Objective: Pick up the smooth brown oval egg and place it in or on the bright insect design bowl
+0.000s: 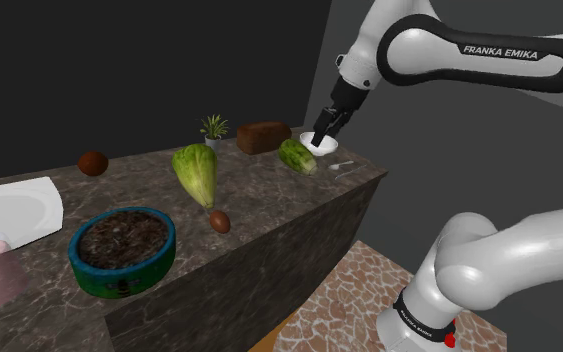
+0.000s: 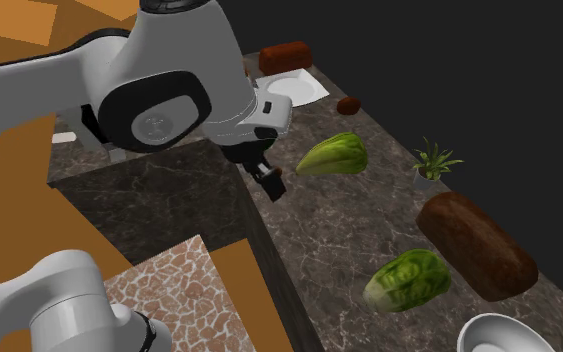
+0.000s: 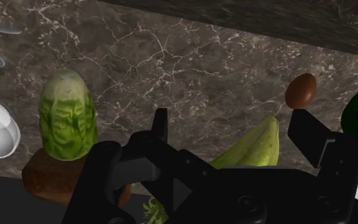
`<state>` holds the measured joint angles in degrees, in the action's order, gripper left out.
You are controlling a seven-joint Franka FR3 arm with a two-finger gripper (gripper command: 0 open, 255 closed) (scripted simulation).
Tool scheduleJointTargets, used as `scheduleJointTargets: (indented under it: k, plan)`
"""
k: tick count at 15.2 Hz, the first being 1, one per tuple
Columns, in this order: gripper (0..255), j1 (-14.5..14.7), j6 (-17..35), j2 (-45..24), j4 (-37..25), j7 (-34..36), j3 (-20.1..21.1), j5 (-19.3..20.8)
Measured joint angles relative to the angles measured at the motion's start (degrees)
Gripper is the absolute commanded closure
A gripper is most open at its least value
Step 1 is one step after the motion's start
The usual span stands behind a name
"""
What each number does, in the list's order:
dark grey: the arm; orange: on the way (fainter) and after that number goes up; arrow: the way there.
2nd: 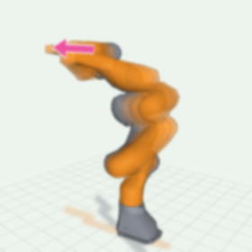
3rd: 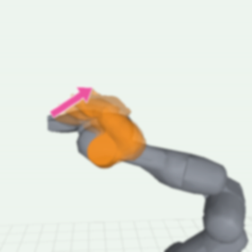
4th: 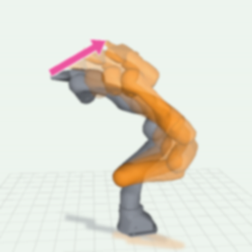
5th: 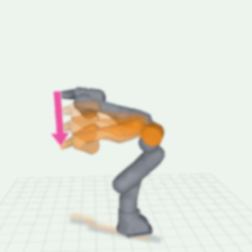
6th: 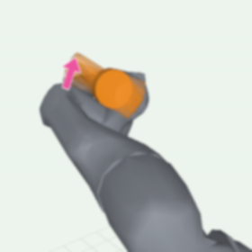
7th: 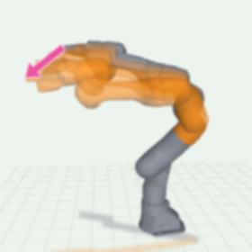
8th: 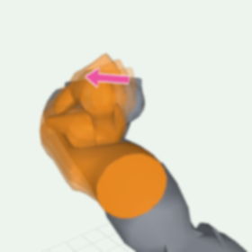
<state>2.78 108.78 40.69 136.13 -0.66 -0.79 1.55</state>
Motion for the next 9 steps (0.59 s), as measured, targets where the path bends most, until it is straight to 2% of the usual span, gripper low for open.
scheduleJointTargets:
  k: [9]
  plan:
    - [0, 3.2, 14.0, -11.6, 3.2, 4.3, 3.9, -4.0]
